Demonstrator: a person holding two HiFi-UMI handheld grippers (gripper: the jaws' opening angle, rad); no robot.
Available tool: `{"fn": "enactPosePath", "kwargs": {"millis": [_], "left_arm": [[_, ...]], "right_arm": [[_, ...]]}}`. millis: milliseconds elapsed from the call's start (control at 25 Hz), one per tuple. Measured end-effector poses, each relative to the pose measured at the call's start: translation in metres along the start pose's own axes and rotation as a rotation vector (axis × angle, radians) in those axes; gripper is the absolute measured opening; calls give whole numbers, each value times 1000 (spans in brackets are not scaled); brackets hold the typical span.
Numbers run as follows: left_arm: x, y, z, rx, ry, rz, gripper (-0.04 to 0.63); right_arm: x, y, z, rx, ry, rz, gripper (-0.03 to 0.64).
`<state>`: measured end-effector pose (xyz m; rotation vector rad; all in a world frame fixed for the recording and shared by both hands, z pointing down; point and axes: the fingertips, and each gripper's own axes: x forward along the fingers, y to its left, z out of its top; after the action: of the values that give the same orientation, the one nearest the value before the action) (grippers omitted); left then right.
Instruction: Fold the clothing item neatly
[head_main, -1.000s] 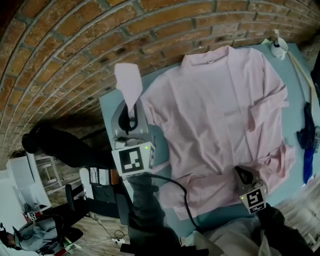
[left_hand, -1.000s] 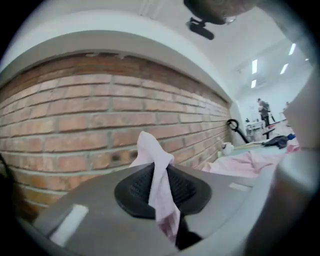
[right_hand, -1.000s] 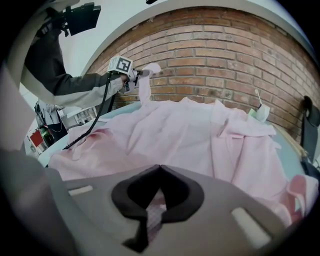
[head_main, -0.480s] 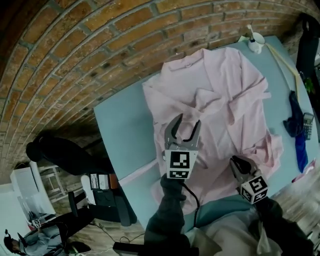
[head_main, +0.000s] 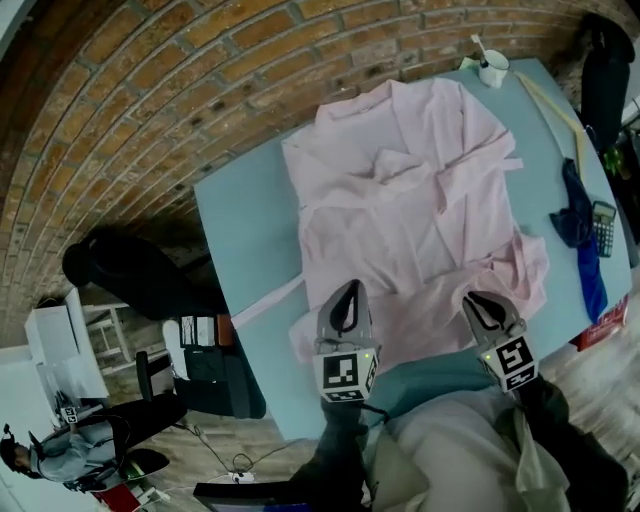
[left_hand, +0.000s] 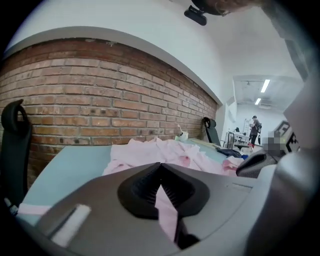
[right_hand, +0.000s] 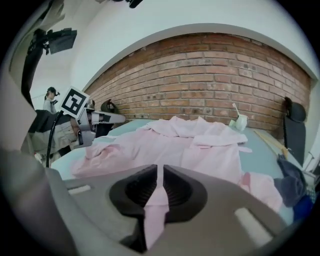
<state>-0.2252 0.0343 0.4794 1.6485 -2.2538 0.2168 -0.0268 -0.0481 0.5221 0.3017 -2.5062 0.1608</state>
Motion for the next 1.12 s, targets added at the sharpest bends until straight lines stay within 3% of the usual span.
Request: {"fn": "enactPosePath", "kwargs": {"millis": [160,320,440,560,640,720,840,920,1120], "left_arm": [[-57,-21,-52,15,98,58,8],[-108,-36,-100,22,183,133,8],[-138,-45,-124,15,215,178,8],[-156,-56,-142,72,241,203,8],[-160,-67,-156,103,271,180,52],[-160,-75,-168,138,299,146,146],[-155,-80,-183,226,346,88,214],[-149,-84,-195,269,386,40,298],[-140,-76,-204,366,424,-4,316]], "right_arm": [[-32,0,-11,-144,7,17,15],[-67,-9,-48,-199,58,22,14],[-89,-17,-82,-355,139,26,14],[-102,-22,-113,-500,216,33,15],[-107,-21,-131,-515,263,65,42],[-106,-18,-144,-520,296,95,73],[-97,-16,-162,-591,351,121,138],[-91,-15,-173,-625,391,138,190],[-78,-12,-178,-648,410,141,190]]}}
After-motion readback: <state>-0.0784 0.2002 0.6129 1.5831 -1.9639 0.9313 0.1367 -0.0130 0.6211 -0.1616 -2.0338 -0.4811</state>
